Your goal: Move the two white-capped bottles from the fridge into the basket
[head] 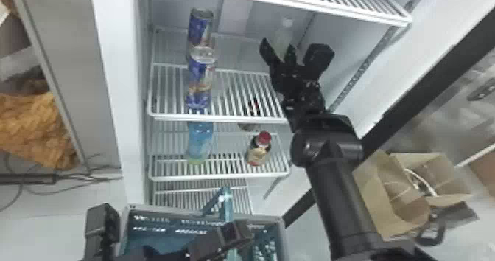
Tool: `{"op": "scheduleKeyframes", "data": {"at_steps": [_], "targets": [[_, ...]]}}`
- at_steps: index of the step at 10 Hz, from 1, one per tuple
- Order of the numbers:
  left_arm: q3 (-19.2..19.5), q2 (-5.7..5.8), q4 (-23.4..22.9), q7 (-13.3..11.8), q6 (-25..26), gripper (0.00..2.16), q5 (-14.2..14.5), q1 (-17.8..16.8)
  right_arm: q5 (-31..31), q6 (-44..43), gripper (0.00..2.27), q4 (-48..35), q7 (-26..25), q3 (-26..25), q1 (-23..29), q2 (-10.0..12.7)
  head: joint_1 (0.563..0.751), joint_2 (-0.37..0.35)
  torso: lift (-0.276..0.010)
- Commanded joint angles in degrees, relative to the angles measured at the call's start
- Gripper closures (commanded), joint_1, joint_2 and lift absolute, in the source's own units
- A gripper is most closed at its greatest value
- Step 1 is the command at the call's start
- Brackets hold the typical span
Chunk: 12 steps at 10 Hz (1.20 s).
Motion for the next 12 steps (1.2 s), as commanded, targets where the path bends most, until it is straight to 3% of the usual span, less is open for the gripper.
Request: {"op": "scheduleKeyframes", "data": {"at_steps": [1, 4, 12], "targets": [[0.00, 0.00, 0.00, 0.00, 0.00, 1.19, 0.11, 0.02, 0.12, -0.38, 0.83, -2.33, 0.00, 0.00, 1.12, -0.01, 0.695, -0.350, 0.000], [0.23, 0.00, 0.00, -0.09, -0.14, 1.18, 0.22, 0.30, 1.26, 1.59, 0.83, -8.24, 0.09, -0.23, 4.08, -0.19, 0.695, -0.350, 0.000], [0.69, -0.09, 0.00, -0.18, -0.14, 1.18, 0.22, 0.59, -4.68, 11.57, 0.83, -34.82, 1.41, -4.23, 22.08, -0.19, 0.695, -0.350, 0.000]]}}
